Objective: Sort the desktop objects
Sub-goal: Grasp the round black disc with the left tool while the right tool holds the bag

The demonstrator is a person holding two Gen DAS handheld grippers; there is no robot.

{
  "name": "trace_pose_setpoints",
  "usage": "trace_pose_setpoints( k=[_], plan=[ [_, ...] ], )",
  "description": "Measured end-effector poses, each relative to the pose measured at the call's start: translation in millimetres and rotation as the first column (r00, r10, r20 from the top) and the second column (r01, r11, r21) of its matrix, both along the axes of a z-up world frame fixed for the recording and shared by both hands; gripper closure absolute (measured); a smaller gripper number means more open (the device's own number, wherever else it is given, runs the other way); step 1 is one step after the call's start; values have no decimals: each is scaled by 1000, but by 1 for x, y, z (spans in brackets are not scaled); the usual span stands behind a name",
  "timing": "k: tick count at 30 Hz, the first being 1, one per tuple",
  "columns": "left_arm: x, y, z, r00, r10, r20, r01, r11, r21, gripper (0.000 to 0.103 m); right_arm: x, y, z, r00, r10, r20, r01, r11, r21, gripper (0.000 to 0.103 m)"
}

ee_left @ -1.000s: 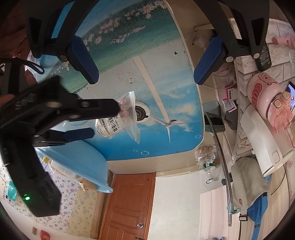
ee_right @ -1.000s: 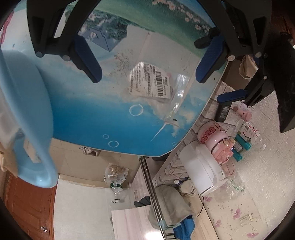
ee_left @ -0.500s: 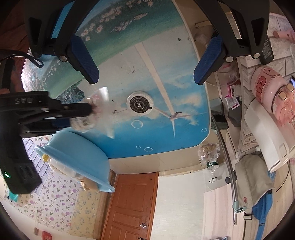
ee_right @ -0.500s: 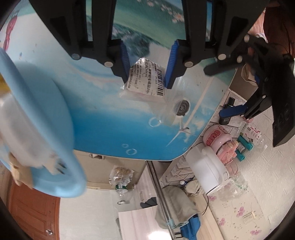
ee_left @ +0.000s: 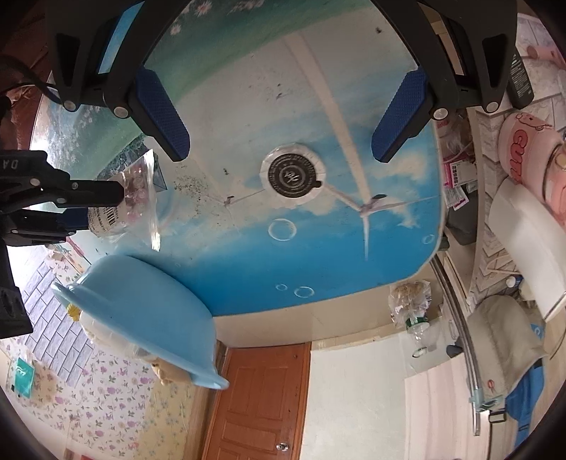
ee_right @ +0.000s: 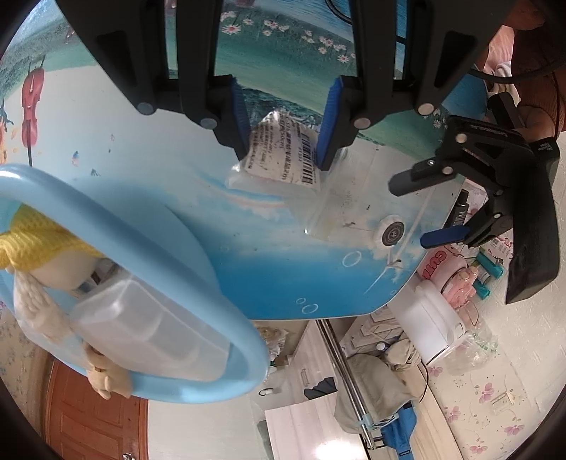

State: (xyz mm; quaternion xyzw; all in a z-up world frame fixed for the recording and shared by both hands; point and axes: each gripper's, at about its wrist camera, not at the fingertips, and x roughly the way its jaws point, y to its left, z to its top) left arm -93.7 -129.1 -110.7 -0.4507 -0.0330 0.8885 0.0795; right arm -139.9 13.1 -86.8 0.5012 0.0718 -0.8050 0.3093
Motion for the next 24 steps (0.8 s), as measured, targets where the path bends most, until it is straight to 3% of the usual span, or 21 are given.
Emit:
trace_pose_setpoints(
  k=[3,4,6,8,16,17,18,21,24],
  plan=[
    [-4,4,-1,1000,-2,2,2,1000,-11,2,1,-2,0,1000,3,-5,-3,1000,3,65],
    [-5,4,-1,1000,-1,-1,1,1000,-23,9,2,-3,0,1000,5,-4,-5,1000,2,63],
    [-5,5,1,1000,15,-16,-16,998,-58,32,3,-4,0,1000,12,-2,-12,1000,1,51],
    [-4,3,2,999,29,-29,-32,995,-91,60,3,-6,-1,1000,18,-4,-18,1000,0,47],
    [3,5,2,999,22,-33,-24,996,-86,65,2,-20,-12,999,42,-20,-41,998,52,39],
    [4,5,2,999,20,-33,-23,996,-82,65,2,-19,-13,999,44,-23,-43,998,55,41],
    [5,5,2,999,20,-34,-22,996,-81,65,3,-18,-12,998,45,-33,-43,997,60,53],
    [5,5,3,999,20,-33,-23,997,-76,65,4,-11,-10,999,45,-18,-44,999,32,59],
    [5,6,2,999,16,-31,-18,996,-84,56,7,-1,-9,1000,24,-19,-24,999,25,61]
  ],
)
